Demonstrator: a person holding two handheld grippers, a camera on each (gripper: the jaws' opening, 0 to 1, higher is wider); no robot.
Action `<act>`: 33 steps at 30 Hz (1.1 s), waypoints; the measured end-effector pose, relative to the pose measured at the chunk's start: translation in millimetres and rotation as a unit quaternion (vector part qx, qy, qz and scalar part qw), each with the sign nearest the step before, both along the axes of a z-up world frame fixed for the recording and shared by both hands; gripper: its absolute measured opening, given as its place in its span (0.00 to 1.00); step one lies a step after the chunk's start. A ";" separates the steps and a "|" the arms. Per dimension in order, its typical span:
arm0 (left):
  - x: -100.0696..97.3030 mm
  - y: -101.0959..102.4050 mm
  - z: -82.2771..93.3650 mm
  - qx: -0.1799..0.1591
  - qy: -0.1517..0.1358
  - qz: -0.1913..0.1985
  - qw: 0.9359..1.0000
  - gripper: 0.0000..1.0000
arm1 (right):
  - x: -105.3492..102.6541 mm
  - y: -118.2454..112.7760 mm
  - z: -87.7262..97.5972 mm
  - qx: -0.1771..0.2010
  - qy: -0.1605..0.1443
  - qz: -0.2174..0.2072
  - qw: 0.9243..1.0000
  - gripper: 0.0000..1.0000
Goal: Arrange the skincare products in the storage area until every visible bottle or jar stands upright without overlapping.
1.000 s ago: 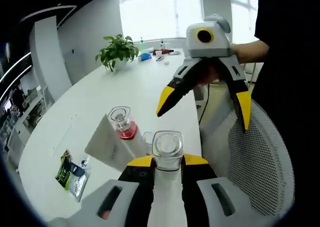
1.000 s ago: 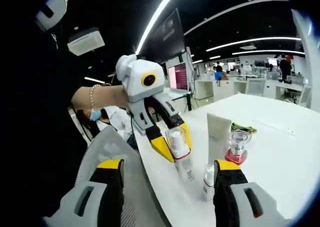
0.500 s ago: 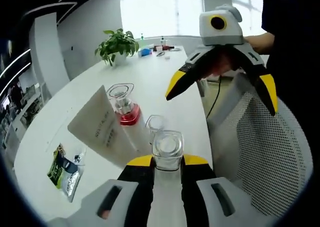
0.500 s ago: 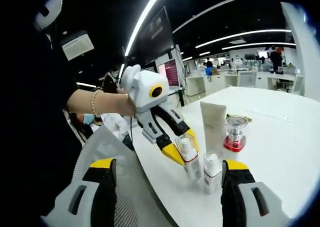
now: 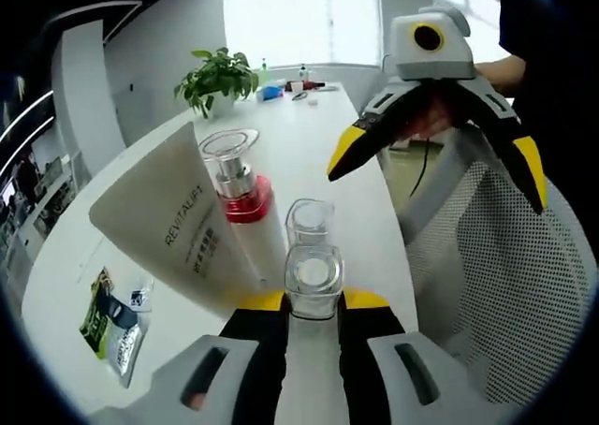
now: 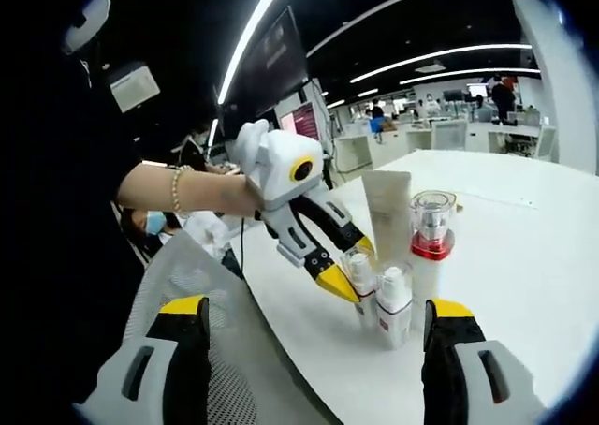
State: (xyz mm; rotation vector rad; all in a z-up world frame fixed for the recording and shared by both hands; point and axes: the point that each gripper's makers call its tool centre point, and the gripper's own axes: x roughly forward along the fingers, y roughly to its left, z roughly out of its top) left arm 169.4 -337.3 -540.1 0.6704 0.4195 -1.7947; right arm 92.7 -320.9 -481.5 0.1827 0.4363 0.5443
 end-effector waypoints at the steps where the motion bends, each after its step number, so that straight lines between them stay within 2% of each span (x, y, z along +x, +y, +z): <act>1: 0.1 -0.7 -0.7 0.000 0.001 -0.001 1.000 0.22 | 0.4 -0.4 0.5 0.003 0.000 -0.002 1.000 0.99; 12: 0.5 -6.2 -0.1 -0.006 0.011 0.001 1.000 0.22 | 1.5 -2.4 -1.8 0.005 0.004 -0.007 1.000 0.98; 17: -1.6 -6.5 0.8 -0.010 0.029 0.006 1.000 0.21 | 1.7 -1.6 -2.5 0.005 0.006 -0.005 1.000 0.98; 24: -2.7 -5.8 0.4 -0.010 0.029 0.005 1.000 0.27 | 1.5 -0.4 -3.4 0.005 0.009 -0.002 1.000 0.98; 33: 1.1 -2.0 1.7 -0.009 0.023 0.012 1.000 0.29 | 2.2 0.3 -3.0 0.005 0.009 -0.003 1.000 0.99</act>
